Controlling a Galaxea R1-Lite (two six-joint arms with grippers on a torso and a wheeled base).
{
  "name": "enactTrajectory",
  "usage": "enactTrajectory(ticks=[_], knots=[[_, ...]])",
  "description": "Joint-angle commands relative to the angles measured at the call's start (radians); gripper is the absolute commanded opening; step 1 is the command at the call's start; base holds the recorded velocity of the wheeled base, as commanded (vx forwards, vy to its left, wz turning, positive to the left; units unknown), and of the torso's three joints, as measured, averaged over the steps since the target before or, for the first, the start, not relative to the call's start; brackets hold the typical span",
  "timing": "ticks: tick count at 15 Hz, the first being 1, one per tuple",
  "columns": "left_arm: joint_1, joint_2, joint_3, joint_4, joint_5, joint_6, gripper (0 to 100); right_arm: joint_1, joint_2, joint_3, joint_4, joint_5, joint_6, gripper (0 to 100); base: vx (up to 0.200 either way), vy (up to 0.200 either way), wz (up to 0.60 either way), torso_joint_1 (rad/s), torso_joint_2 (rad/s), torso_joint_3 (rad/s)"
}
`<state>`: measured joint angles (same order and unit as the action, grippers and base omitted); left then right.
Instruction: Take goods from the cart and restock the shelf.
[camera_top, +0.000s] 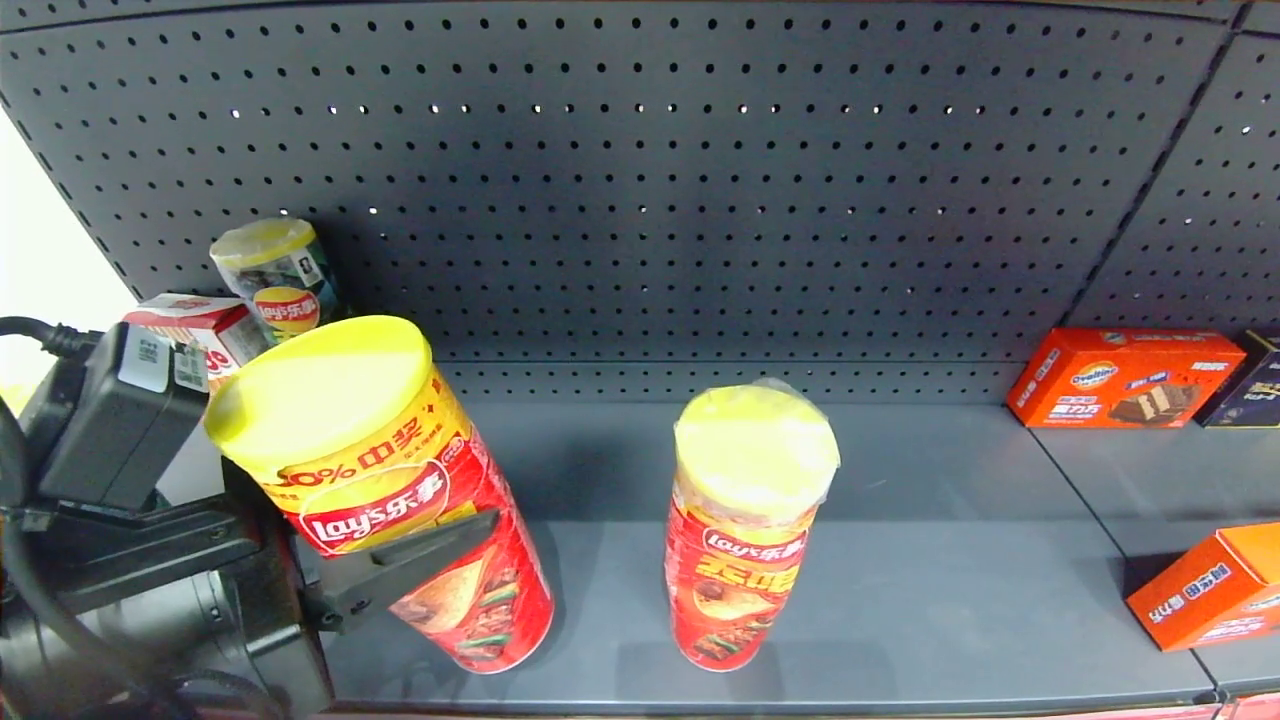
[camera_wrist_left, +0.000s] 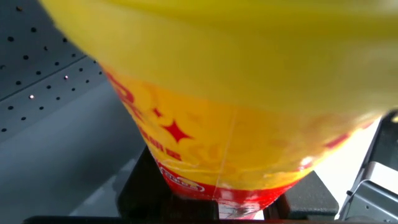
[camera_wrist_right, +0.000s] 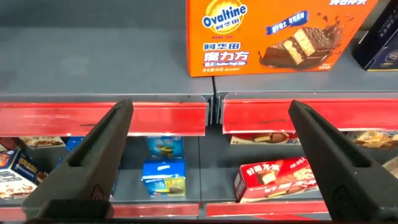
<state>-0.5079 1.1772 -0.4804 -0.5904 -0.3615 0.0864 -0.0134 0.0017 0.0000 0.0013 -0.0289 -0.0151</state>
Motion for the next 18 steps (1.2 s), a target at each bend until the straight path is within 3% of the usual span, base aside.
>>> enactTrajectory(ticks=[1,3,8,12,14,17,18], knots=[[0.000,-0.011,-0.003,0.006,0.001,0.000,0,0.000,-0.002,0.000,0.000,0.000,0.000,100,0.000,0.000,0.00,0.000,0.00,0.000],[0.000,-0.010,-0.009,0.004,-0.001,0.000,0,0.000,-0.002,0.000,0.000,0.000,0.000,100,0.000,0.000,0.00,0.000,0.00,0.000],[-0.004,0.130,-0.205,0.006,0.029,0.001,0,0.000,-0.002,0.000,0.000,0.000,0.000,100,0.000,0.000,0.00,0.000,0.00,0.000],[0.005,0.239,-0.325,0.015,0.004,0.001,0,0.000,-0.002,0.000,0.000,0.000,0.000,100,0.000,0.000,0.00,0.000,0.00,0.000],[0.003,0.282,-0.377,0.034,-0.039,0.001,0,0.000,-0.002,0.000,0.000,0.000,0.000,100,0.000,0.000,0.00,0.000,0.00,0.000],[0.032,0.348,-0.624,0.373,-0.068,0.059,0,0.000,-0.002,0.000,0.000,0.000,0.000,100,0.000,0.000,0.00,0.000,0.00,0.000],[0.035,0.383,-0.693,0.428,-0.091,0.073,0,0.000,-0.002,0.000,0.000,0.000,0.000,100,0.000,0.000,0.00,0.000,0.00,0.000]])
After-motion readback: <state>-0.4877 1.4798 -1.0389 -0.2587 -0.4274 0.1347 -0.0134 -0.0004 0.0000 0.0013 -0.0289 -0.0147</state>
